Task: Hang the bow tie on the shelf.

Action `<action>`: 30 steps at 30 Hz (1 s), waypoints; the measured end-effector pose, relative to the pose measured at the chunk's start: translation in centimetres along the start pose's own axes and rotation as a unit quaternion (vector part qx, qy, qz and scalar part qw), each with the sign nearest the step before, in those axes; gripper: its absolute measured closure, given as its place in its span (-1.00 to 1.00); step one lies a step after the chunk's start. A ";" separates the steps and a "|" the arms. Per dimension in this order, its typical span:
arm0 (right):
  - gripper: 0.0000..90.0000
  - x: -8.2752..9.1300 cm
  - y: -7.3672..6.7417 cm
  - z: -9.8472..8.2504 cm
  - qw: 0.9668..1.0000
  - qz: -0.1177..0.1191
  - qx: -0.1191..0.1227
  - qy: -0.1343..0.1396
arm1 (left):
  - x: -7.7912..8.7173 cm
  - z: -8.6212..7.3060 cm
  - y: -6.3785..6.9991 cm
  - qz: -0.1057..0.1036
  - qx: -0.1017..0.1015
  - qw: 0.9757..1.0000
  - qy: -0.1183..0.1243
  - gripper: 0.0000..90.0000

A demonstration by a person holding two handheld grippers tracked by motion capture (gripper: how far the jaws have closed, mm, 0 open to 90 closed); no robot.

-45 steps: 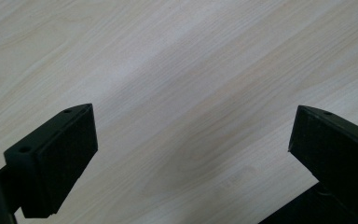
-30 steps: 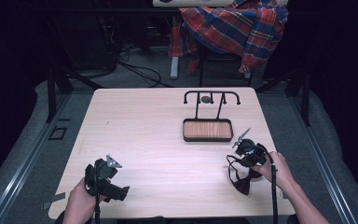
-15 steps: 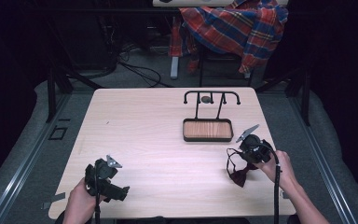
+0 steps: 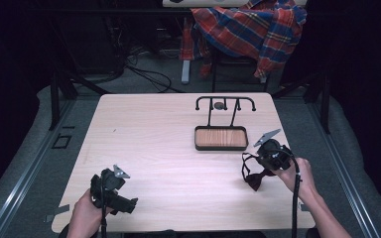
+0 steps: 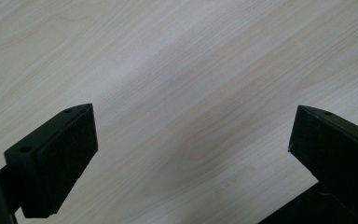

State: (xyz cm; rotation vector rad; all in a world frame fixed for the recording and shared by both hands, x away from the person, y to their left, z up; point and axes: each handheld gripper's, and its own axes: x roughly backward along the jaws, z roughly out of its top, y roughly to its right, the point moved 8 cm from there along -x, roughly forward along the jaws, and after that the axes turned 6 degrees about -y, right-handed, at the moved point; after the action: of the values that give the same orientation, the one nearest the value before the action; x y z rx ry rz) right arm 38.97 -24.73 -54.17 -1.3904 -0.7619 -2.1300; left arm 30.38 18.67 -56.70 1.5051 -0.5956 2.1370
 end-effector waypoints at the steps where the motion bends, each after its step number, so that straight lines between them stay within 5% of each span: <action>1: 0.99 0.0 0.0 0.0 1.000 0.003 -0.001 0.003 | 0.0 0.0 0.0 0.000 -0.001 1.000 0.000 -0.97; 30: 0.99 1.6 1.9 1.7 0.998 -0.037 -0.015 0.043 | 0.0 0.0 0.0 0.002 -0.001 1.000 -0.001 -0.97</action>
State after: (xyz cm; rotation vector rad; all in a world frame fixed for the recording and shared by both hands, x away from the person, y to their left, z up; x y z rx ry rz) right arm 40.74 -25.12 -51.77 -1.2947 -0.7601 -2.2515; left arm 30.40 18.64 -56.73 1.5069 -0.6017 2.1368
